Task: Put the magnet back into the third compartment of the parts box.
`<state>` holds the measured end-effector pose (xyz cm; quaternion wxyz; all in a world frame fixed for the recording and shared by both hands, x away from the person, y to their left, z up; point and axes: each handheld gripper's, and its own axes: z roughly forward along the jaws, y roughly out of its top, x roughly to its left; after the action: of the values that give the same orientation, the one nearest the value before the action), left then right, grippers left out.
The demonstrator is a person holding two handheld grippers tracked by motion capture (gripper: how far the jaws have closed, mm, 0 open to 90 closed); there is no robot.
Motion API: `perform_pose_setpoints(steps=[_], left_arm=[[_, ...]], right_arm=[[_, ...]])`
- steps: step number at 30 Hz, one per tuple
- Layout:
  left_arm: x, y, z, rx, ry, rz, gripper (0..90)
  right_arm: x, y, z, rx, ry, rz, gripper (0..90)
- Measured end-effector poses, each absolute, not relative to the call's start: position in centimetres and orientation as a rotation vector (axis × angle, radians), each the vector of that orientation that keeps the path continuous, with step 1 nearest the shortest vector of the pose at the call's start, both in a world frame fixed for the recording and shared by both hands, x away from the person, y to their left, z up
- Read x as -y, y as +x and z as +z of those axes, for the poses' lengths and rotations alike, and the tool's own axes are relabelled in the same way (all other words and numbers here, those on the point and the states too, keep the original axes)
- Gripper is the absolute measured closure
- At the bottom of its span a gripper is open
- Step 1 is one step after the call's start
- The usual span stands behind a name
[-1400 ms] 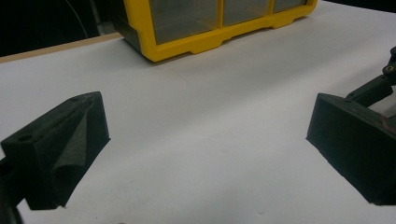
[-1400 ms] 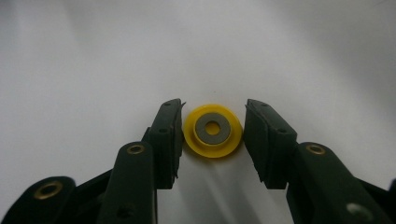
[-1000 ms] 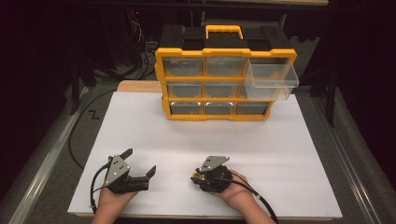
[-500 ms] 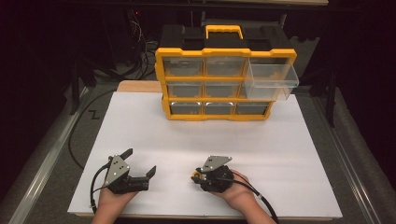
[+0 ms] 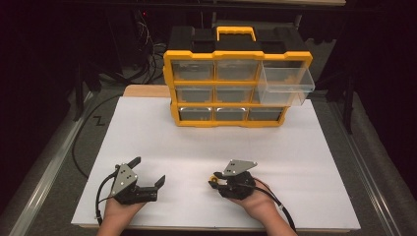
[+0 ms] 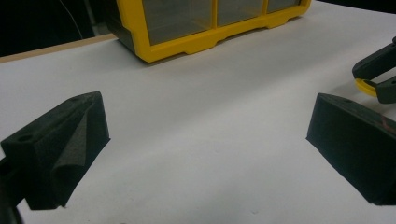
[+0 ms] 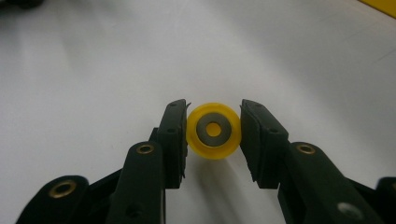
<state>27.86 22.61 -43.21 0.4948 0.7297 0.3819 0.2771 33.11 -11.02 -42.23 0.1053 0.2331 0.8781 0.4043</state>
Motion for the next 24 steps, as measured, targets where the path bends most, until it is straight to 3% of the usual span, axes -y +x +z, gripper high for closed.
perform_pose_setpoints(steps=[24], left_arm=[[-22.6, 28.0, -43.3, -0.928, 1.77, 0.661, 0.1]], right_arm=[[18.5, 33.8, -41.1, -2.444, 0.878, 1.18, 64.9]])
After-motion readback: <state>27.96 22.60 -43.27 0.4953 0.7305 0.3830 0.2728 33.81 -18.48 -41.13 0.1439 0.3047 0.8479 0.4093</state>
